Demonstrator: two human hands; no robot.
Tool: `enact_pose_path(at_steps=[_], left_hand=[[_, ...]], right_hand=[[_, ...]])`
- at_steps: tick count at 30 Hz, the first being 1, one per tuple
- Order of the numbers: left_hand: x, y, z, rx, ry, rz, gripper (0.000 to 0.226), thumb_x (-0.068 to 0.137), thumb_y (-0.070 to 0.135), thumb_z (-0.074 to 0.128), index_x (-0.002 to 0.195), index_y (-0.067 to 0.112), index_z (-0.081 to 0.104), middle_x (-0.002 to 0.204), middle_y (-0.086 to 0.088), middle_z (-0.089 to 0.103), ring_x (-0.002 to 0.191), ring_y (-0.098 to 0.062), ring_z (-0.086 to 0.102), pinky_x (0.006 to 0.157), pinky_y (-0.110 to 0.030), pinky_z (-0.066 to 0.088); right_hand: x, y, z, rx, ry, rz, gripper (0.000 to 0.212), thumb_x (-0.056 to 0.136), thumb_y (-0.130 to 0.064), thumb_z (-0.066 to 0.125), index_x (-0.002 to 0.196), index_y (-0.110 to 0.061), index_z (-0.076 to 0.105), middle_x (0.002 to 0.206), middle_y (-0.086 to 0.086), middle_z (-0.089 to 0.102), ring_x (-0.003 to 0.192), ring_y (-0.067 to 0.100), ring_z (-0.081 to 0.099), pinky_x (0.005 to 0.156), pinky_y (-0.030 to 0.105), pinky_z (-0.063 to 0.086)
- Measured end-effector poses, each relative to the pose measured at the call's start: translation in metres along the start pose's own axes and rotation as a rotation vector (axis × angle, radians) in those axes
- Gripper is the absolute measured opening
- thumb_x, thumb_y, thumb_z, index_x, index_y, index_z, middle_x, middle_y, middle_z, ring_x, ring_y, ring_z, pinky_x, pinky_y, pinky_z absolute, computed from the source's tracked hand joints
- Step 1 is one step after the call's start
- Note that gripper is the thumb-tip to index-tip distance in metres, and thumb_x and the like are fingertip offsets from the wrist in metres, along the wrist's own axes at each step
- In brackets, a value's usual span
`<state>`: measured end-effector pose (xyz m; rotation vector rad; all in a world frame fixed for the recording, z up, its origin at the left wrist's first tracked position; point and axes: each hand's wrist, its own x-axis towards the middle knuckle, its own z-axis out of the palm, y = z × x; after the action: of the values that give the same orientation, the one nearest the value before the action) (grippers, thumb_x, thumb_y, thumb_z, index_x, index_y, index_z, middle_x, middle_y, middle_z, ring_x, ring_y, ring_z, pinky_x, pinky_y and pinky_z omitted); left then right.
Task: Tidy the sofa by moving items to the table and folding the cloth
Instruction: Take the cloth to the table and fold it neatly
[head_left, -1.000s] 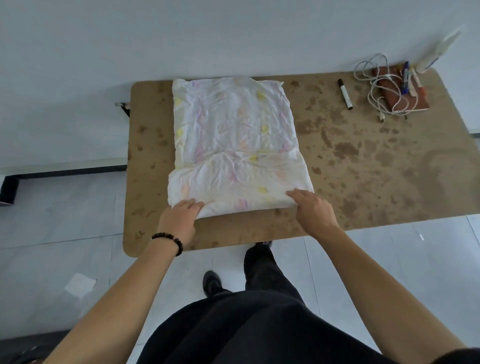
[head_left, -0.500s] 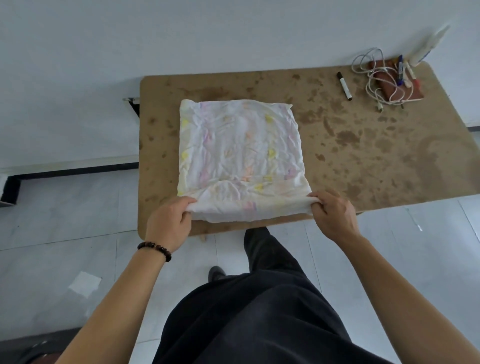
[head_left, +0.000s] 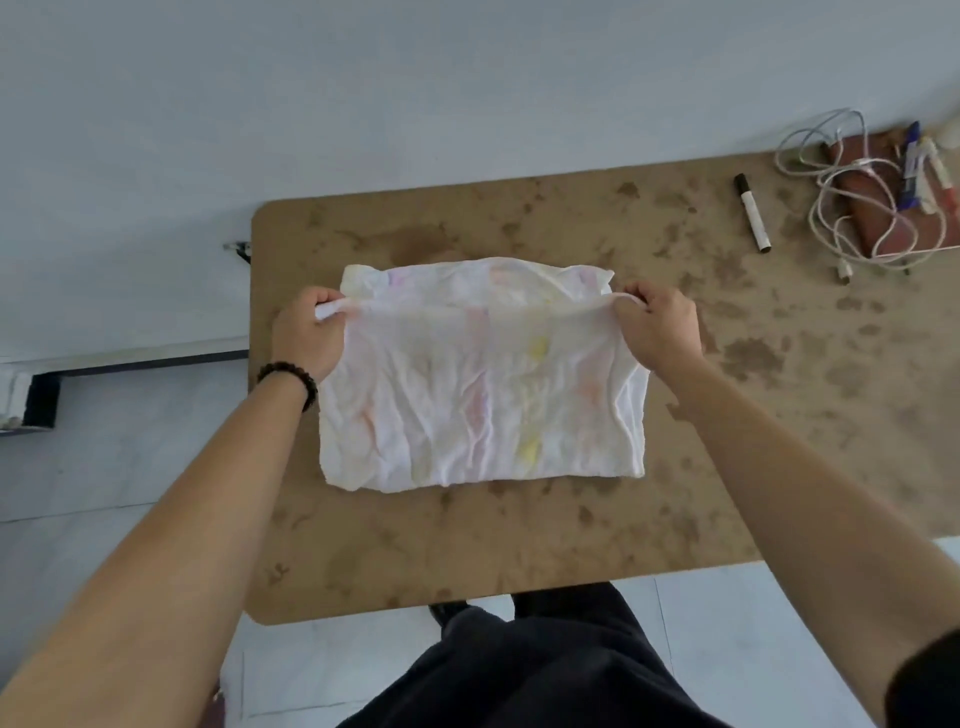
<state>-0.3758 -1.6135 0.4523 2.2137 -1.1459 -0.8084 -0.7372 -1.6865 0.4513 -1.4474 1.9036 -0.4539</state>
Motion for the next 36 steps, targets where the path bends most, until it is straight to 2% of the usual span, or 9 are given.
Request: enact_pose_path(at_steps=[3,6,10,14,16,19,30,33,36], left_hand=[[0.053,0.015,0.016,0.091,-0.015,0.001,0.016,0.091,0.012,0.046,0.089,0.014,0.062,0.090,-0.005,0.063,0.082,-0.025,0.055,0.060,-0.025,0.039],[0.085,0.018,0.034,0.152,0.031,-0.074,0.036,0.099,0.023,0.045,0.133,0.016,0.047,0.133,-0.007,0.054,0.117,-0.027,0.053,0.091,-0.032,0.042],[0.070,0.007,0.063,0.421,0.209,0.105,0.057,0.098,0.039,0.041,0.145,0.010,0.033,0.147,-0.016,0.039,0.132,-0.036,0.038,0.107,-0.049,0.032],[0.018,-0.025,0.098,0.789,-0.082,0.401,0.062,0.099,0.056,0.030,0.151,0.023,0.023,0.160,-0.018,0.010,0.149,-0.033,0.004,0.115,-0.061,0.003],[0.032,-0.043,0.102,0.847,-0.124,0.305,0.068,0.095,0.067,0.018,0.153,0.034,0.009,0.162,-0.014,-0.003,0.149,-0.031,-0.006,0.113,-0.065,-0.002],[0.070,-0.056,0.099,0.719,-0.075,0.159,0.068,0.092,0.072,0.011,0.152,0.040,0.005,0.163,-0.010,-0.007,0.149,-0.031,-0.005,0.115,-0.064,0.002],[0.008,-0.041,0.110,0.701,0.220,0.376,0.054,0.105,0.047,0.017,0.155,0.028,0.013,0.160,-0.021,0.005,0.149,-0.035,0.003,0.115,-0.063,0.001],[-0.033,-0.053,0.115,0.790,0.167,0.486,0.060,0.102,0.051,0.022,0.156,0.026,0.012,0.161,-0.018,0.006,0.149,-0.033,0.003,0.115,-0.059,-0.003],[-0.041,-0.081,0.115,0.831,0.035,0.365,0.070,0.096,0.065,0.019,0.155,0.030,0.008,0.163,-0.013,0.000,0.150,-0.030,-0.003,0.116,-0.060,0.001]], right_hand=[[0.055,-0.013,0.012,-0.035,-0.037,-0.010,0.027,0.081,-0.027,0.045,0.097,-0.026,0.066,0.086,-0.006,0.063,0.083,0.019,0.056,0.064,0.027,0.041],[0.088,-0.013,0.030,-0.139,-0.030,-0.034,0.044,0.090,-0.031,0.049,0.133,-0.022,0.052,0.122,0.001,0.058,0.113,0.024,0.054,0.088,0.034,0.044],[0.066,0.004,0.065,-0.407,0.062,-0.309,0.059,0.094,-0.029,0.050,0.148,-0.012,0.035,0.156,0.019,0.026,0.145,0.037,0.025,0.119,0.048,0.019],[0.018,0.031,0.105,-0.581,-0.122,-0.595,0.061,0.102,-0.042,0.036,0.157,-0.022,0.020,0.165,0.017,0.003,0.152,0.036,0.000,0.122,0.055,0.003],[0.025,0.045,0.112,-0.627,-0.177,-0.581,0.066,0.102,-0.055,0.032,0.159,-0.028,0.012,0.166,0.013,-0.004,0.153,0.031,-0.007,0.122,0.052,-0.002],[0.038,0.054,0.114,-0.607,-0.075,-0.544,0.069,0.099,-0.061,0.034,0.158,-0.030,0.016,0.166,0.012,0.002,0.153,0.028,-0.003,0.124,0.045,0.000],[0.034,0.055,0.123,-0.595,0.019,-0.583,0.068,0.099,-0.055,0.035,0.158,-0.025,0.019,0.165,0.018,0.006,0.153,0.034,0.003,0.123,0.049,0.002],[0.023,0.032,0.140,-0.526,0.115,-0.623,0.065,0.099,-0.049,0.034,0.157,-0.023,0.024,0.164,0.019,0.011,0.151,0.041,0.007,0.120,0.060,0.002],[0.029,0.006,0.167,-0.570,0.099,-0.636,0.069,0.097,-0.062,0.028,0.157,-0.028,0.024,0.164,0.016,0.012,0.150,0.044,0.006,0.117,0.065,0.000]])
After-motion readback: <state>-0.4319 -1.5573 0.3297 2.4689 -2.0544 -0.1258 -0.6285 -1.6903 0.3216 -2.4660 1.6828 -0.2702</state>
